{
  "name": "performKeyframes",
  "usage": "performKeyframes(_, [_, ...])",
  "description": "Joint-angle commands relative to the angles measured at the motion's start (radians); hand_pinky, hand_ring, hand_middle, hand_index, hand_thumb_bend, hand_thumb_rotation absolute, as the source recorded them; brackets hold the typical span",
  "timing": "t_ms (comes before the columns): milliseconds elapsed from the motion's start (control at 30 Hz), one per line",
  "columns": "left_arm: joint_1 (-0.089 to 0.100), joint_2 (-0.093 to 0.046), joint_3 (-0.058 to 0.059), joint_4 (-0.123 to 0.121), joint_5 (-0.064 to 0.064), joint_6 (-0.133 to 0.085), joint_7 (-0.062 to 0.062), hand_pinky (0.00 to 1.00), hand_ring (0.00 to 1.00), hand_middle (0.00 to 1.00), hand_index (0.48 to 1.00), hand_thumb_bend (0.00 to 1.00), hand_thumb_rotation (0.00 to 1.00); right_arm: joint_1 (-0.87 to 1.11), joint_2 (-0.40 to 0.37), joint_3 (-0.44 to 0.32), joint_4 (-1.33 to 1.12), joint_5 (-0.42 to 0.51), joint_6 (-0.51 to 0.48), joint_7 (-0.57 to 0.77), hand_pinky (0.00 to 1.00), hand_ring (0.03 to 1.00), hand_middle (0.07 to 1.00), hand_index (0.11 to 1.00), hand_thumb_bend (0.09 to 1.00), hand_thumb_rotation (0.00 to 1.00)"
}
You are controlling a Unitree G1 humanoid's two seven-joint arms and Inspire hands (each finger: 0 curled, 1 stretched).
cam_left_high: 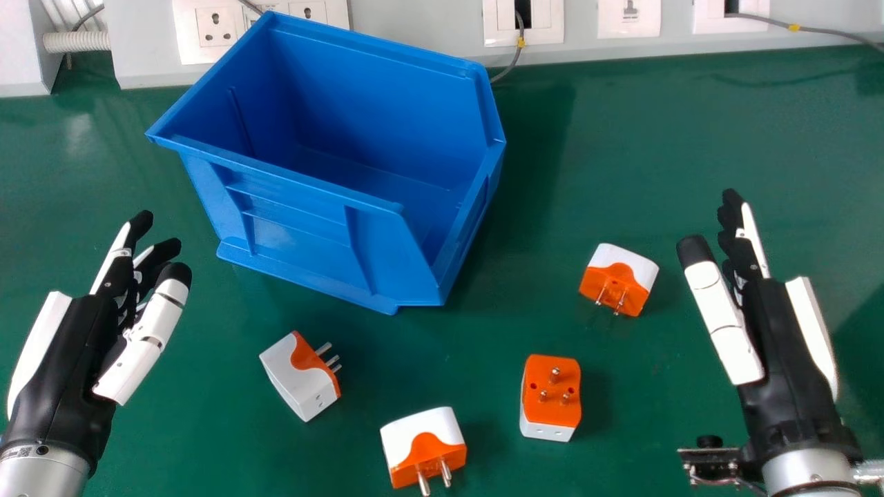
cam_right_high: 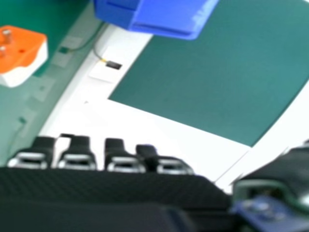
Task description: Pick all objects and put in blue box
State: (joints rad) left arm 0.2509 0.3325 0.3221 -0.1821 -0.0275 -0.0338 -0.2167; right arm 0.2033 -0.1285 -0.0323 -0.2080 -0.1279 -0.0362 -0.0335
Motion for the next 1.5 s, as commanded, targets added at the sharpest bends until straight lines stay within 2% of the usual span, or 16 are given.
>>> performKeyframes(0, [-0.007, 0.018, 0.005, -0.014, 0.004, -0.018, 0.002, 0.85, 0.92, 0.93, 0.979, 0.26, 0.76, -0.012, 0.005, -0.012, -0.036, 0.016, 0.000, 0.004, 1.00, 1.000, 1.000, 1.000, 0.453, 1.00])
performKeyframes(100, [-0.010, 0.018, 0.007, -0.013, -0.001, -0.014, 0.001, 0.85, 0.92, 0.93, 0.979, 0.26, 0.76, -0.014, 0.008, -0.012, -0.037, 0.027, 0.000, 0.013, 1.00, 1.000, 1.000, 1.000, 0.453, 1.00])
performKeyframes(267, [-0.006, 0.014, 0.009, -0.031, -0.010, 0.000, 0.000, 0.85, 0.92, 0.93, 0.980, 0.26, 0.77, -0.011, 0.004, -0.009, -0.048, 0.024, 0.008, 0.028, 1.00, 1.000, 1.000, 1.000, 0.453, 1.00])
performKeyframes(367, [-0.006, 0.011, 0.008, -0.029, -0.014, 0.003, 0.000, 0.85, 0.92, 0.93, 0.981, 0.26, 0.77, -0.008, 0.000, -0.009, -0.051, 0.023, 0.010, 0.038, 0.99, 1.000, 1.000, 1.000, 0.466, 1.00])
performKeyframes(433, [-0.008, 0.005, 0.003, -0.025, -0.013, 0.001, 0.004, 0.85, 0.92, 0.93, 0.985, 0.26, 0.77, -0.010, -0.005, -0.009, -0.042, 0.018, 0.005, 0.044, 0.98, 1.000, 1.000, 1.000, 0.480, 1.00])
performKeyframes(567, [-0.003, -0.012, -0.011, -0.033, -0.007, 0.001, 0.014, 0.86, 0.93, 0.94, 0.991, 0.26, 0.78, -0.012, -0.024, -0.005, -0.012, -0.017, -0.020, 0.042, 0.97, 1.000, 1.000, 1.000, 0.516, 1.00])
performKeyframes(667, [-0.003, -0.020, -0.019, -0.032, -0.005, 0.004, 0.020, 0.87, 0.94, 0.95, 0.995, 0.27, 0.80, -0.010, -0.043, 0.002, 0.002, -0.053, -0.042, 0.037, 0.96, 1.000, 1.000, 1.000, 0.547, 1.00])
performKeyframes(933, [0.006, -0.036, -0.042, -0.067, 0.005, 0.034, 0.036, 0.87, 0.94, 0.96, 0.999, 0.27, 0.81, -0.027, -0.089, -0.002, 0.012, -0.136, -0.049, 0.027, 0.98, 1.000, 1.000, 1.000, 0.582, 1.00])
performKeyframes(1033, [0.008, -0.040, -0.046, -0.078, 0.006, 0.046, 0.038, 0.87, 0.94, 0.96, 1.000, 0.27, 0.81, -0.048, -0.101, -0.002, 0.019, -0.158, -0.041, 0.025, 0.99, 1.000, 1.000, 1.000, 0.611, 1.00])
performKeyframes(1200, [0.004, -0.042, -0.051, -0.079, 0.007, 0.058, 0.042, 0.87, 0.94, 0.96, 1.000, 0.27, 0.81, -0.123, -0.107, 0.021, 0.073, -0.209, -0.019, 0.018, 1.00, 1.000, 1.000, 1.000, 0.642, 0.97])
performKeyframes(1333, [0.004, -0.041, -0.055, -0.086, 0.010, 0.066, 0.045, 0.86, 0.94, 0.96, 1.000, 0.27, 0.81, -0.173, -0.106, 0.029, 0.122, -0.224, -0.008, 0.017, 1.00, 1.000, 1.000, 1.000, 0.654, 0.93])
performKeyframes(1467, [0.000, -0.037, -0.057, -0.083, 0.015, 0.067, 0.048, 0.86, 0.94, 0.96, 1.000, 0.28, 0.82, -0.204, -0.095, 0.040, 0.138, -0.233, 0.007, 0.010, 1.00, 1.000, 1.000, 1.000, 0.653, 0.90])
